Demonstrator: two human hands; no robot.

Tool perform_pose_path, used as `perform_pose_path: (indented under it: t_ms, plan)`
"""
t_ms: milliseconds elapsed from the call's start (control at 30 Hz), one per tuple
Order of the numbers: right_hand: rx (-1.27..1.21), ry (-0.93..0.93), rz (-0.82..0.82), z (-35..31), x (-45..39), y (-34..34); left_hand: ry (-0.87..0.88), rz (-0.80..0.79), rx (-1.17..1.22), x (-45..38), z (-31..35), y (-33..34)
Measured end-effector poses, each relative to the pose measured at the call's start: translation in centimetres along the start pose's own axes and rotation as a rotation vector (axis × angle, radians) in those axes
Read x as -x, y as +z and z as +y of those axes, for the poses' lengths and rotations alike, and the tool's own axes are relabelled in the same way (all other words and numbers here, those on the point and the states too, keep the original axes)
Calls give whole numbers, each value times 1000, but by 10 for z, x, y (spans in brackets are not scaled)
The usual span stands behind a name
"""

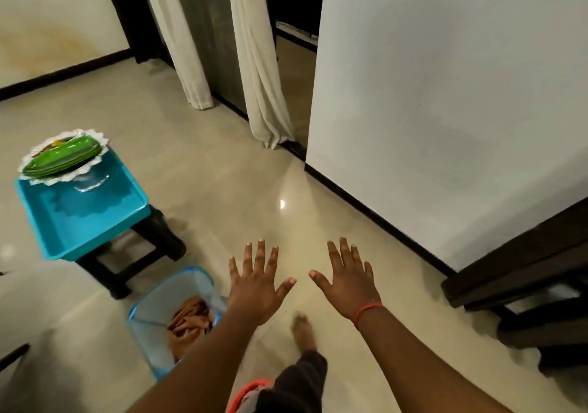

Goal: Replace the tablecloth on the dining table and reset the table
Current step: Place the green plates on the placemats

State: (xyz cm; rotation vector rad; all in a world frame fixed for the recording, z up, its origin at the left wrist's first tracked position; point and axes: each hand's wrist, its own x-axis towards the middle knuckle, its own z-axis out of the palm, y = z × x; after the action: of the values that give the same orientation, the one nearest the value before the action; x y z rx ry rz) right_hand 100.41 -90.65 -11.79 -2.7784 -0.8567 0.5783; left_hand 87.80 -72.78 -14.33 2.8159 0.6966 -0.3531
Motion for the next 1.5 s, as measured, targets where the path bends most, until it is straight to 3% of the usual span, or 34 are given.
perform_pose_path:
  t_ms: [200,467,633,733,867,1033,1167,1267,1500]
  plan:
    - [15,-4,15,15,-159,-63,-3,27,-10,-156,-1,-53]
    - [24,-121,21,-43,-346,-129,-62,68,-27,-324,-43,-150]
    - [120,-206,10,-74,-468,-159,-203,106,14,-408,-102,-192]
    - [207,-291,-16,-103,-555,-171,-411,98,39,-436,-160,-203]
    - [290,-463,-95,-185,-654,-189,-716,135,133,-448,-228,-221]
    - [307,-719,-169,-325,-733,-181,-974,192,213,-454,-298,-234]
    - [339,-943,-219,-466,-764,-140,-1192,226,269,-451,-388,-231]
    - [377,-1027,-281,-558,-773,-106,-1263,204,295,-443,-454,-225]
    - [498,-1206,-467,-706,-769,-42,-1515,229,560,-442,-567,-216]
